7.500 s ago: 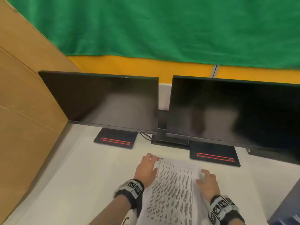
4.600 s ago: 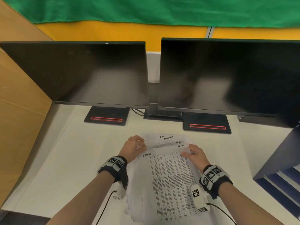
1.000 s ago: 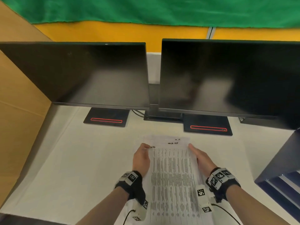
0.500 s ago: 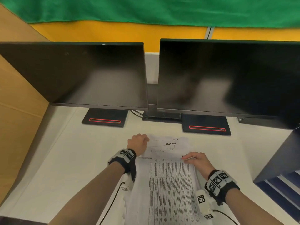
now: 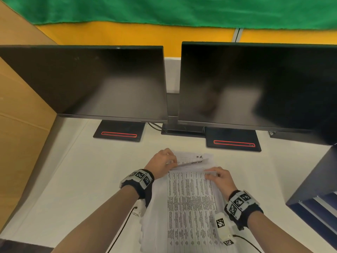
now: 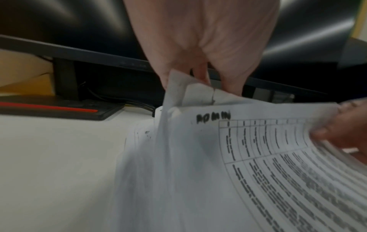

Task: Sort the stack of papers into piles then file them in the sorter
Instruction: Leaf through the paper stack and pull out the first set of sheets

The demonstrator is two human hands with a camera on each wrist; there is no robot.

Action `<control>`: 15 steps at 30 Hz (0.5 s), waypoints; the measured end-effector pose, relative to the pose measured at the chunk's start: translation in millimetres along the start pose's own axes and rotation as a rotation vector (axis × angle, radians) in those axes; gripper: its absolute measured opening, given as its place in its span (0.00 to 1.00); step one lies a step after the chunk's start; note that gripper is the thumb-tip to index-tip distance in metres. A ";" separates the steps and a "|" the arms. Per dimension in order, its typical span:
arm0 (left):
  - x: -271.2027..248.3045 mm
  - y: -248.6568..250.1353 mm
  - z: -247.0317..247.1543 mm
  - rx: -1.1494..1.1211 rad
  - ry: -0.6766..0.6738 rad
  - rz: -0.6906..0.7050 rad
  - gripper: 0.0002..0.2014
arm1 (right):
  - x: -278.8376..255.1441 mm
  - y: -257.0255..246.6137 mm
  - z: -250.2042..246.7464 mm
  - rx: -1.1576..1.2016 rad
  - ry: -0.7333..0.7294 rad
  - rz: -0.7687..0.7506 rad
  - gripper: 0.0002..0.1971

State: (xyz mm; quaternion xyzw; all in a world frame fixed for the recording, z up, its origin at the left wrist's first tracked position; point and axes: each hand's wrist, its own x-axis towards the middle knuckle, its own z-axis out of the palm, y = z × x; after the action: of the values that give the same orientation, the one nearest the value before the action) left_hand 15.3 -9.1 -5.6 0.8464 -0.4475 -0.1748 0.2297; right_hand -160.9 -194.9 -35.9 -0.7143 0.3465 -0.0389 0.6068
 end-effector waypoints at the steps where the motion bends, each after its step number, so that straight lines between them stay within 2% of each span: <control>1: 1.6 0.3 -1.2 -0.035 0.003 -0.049 0.11 | -0.2 0.1 0.4 0.002 0.000 -0.003 0.08; 4: 6.9 -0.6 -2.9 -0.038 -0.051 -0.110 0.11 | 2.0 0.6 1.2 -0.013 0.016 -0.015 0.10; 6: 7.1 -0.5 -1.6 -0.044 -0.098 -0.087 0.10 | 4.5 -2.0 1.6 -0.001 0.007 -0.057 0.09; 9: 5.0 -0.1 1.4 -0.050 -0.126 -0.057 0.09 | 7.9 -6.2 3.6 0.028 -0.021 -0.040 0.07; 11: 3.7 -1.4 2.5 -0.052 -0.111 -0.053 0.07 | 7.4 -8.9 5.6 0.021 -0.016 -0.035 0.07; 15: 3.9 -2.3 2.0 -0.009 0.011 -0.068 0.04 | 4.2 -7.6 7.3 -0.010 0.012 -0.064 0.08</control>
State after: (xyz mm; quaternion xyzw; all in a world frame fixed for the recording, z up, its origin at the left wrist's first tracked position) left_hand 17.9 -11.7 -8.8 0.8611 -0.4165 -0.1796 0.2298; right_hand -150.9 -190.8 -32.6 -0.7276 0.3275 -0.0609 0.5997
